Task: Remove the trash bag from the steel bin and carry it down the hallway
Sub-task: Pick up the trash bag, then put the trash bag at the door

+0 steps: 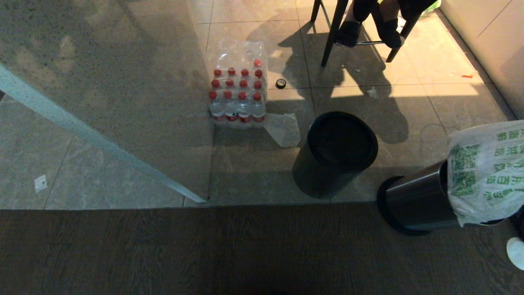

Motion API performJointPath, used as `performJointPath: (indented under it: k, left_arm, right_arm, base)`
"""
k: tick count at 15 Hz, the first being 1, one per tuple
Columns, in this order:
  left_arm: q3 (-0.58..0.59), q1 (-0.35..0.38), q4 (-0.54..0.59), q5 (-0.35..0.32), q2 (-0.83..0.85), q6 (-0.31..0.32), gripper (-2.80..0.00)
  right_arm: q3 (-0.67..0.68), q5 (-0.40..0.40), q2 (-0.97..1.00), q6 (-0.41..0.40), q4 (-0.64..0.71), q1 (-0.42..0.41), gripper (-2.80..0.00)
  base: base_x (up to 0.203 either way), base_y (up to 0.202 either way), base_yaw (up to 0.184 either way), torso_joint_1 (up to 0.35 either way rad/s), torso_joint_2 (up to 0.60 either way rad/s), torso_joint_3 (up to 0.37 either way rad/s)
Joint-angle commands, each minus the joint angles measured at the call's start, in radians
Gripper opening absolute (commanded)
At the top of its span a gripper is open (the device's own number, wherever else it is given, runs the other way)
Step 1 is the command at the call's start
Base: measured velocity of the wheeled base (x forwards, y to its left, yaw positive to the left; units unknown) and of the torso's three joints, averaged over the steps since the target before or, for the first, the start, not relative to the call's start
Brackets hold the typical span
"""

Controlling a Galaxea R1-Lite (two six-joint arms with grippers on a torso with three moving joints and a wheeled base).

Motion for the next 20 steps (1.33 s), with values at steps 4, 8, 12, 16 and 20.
performJointPath:
  k: [4, 8, 12, 16, 20]
  left_arm:
    - [0.000, 0.000, 0.000, 0.000, 0.000, 0.000, -2.80]
    - [0.000, 0.000, 0.000, 0.000, 0.000, 0.000, -2.80]
    - [0.000, 0.000, 0.000, 0.000, 0.000, 0.000, -2.80]
    - [0.000, 0.000, 0.000, 0.000, 0.000, 0.000, -2.80]
    - [0.000, 0.000, 0.000, 0.000, 0.000, 0.000, -2.80]
  right_arm:
    - [0.146, -0.003, -0.319, -0.003, 0.004, -0.002, -2.80]
    - [0.269, -0.006, -0.378, -0.067, 0.004, 0.070, -2.80]
    - [0.393, -0.198, -0.398, -0.077, 0.006, 0.327, -2.80]
    - [0.655, -0.420, -0.591, -0.055, 0.021, 0.546, -2.80]
    - [0.914, -0.603, -0.812, 0.040, -0.016, 0.702, -2.80]
  base:
    - [0.000, 0.000, 0.000, 0.000, 0.00, 0.000]
    - [0.000, 0.000, 0.000, 0.000, 0.00, 0.000]
    - [0.000, 0.000, 0.000, 0.000, 0.00, 0.000]
    - [0.000, 0.000, 0.000, 0.000, 0.00, 0.000]
    - [0.000, 0.000, 0.000, 0.000, 0.00, 0.000]
